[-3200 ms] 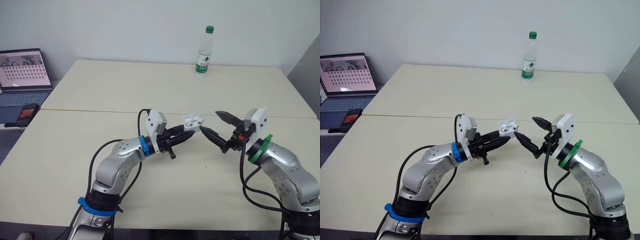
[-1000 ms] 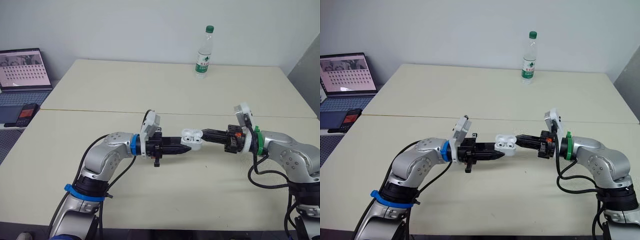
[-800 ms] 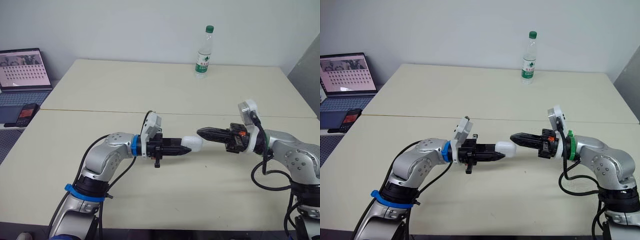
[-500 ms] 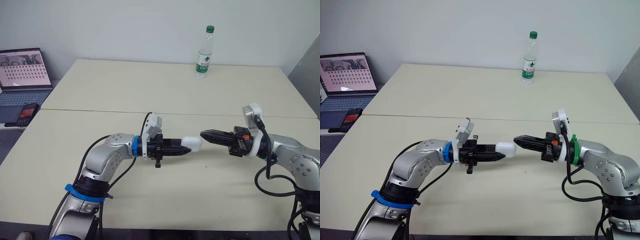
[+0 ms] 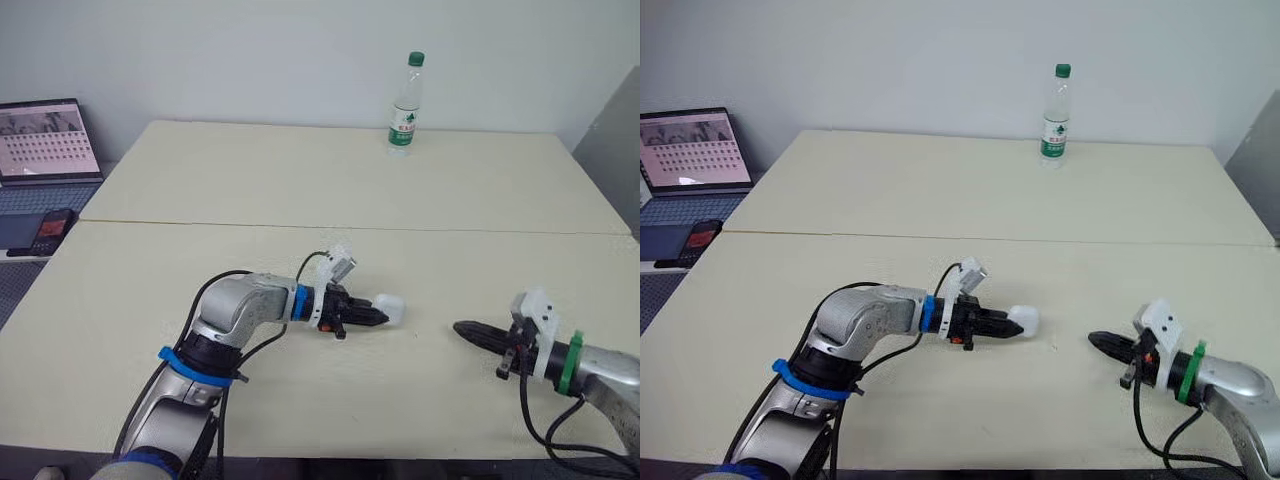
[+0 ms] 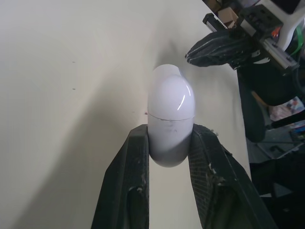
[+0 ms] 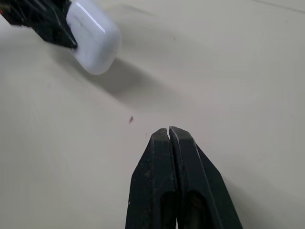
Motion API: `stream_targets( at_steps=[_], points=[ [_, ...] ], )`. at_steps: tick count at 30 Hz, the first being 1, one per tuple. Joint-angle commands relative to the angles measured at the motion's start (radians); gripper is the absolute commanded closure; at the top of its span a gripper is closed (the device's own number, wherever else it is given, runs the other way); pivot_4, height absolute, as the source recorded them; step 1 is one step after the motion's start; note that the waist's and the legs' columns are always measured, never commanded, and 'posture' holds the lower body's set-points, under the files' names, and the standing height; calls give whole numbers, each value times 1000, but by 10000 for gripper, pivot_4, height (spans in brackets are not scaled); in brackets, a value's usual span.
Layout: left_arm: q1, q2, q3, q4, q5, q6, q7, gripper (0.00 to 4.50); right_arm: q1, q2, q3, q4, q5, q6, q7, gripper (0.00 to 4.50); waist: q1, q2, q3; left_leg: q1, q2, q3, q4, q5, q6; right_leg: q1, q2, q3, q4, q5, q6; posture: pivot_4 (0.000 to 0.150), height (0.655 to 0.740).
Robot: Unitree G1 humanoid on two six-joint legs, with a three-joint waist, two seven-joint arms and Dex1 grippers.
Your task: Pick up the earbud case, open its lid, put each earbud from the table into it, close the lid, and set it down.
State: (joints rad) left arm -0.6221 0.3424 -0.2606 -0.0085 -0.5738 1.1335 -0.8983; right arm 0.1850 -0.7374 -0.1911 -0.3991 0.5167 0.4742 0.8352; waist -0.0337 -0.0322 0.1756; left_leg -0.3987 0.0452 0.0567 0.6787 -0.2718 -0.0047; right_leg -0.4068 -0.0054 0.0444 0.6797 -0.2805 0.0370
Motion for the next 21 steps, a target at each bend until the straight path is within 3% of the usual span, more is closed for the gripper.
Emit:
stream_targets(
  at_steps=[1, 3, 15, 21],
  points=[
    [-33, -9, -14, 7, 4, 18, 17, 37240, 4, 40, -43, -60, -9, -57, -47, 44619, 1, 0, 0, 0, 0, 0, 0, 0, 0, 0, 1, 0, 0, 0, 0, 1500, 7362],
    [-35, -6, -21, 7, 4, 36, 22, 37240, 21, 61, -42, -69, -23, -75, -62, 44619, 2, 0, 0, 0, 1, -2, 0, 0, 0, 0, 1, 0, 1, 0, 0, 1500, 7362],
    [24, 34, 9, -117, 22, -48, 64, 164, 66, 79, -20, -44, -89, -165, -58, 45000, 4, 0, 0, 0, 0, 0, 0, 0, -1, 0, -1, 1, 0, 1, -3, 1500, 7362],
    [118, 156, 115, -254, 8, -113, 60, 164, 60, 88, -26, -10, -88, -190, -44, 45000, 3, 0, 0, 0, 1, 0, 0, 0, -1, 0, 0, 2, 0, 2, -4, 1500, 7362]
  ],
)
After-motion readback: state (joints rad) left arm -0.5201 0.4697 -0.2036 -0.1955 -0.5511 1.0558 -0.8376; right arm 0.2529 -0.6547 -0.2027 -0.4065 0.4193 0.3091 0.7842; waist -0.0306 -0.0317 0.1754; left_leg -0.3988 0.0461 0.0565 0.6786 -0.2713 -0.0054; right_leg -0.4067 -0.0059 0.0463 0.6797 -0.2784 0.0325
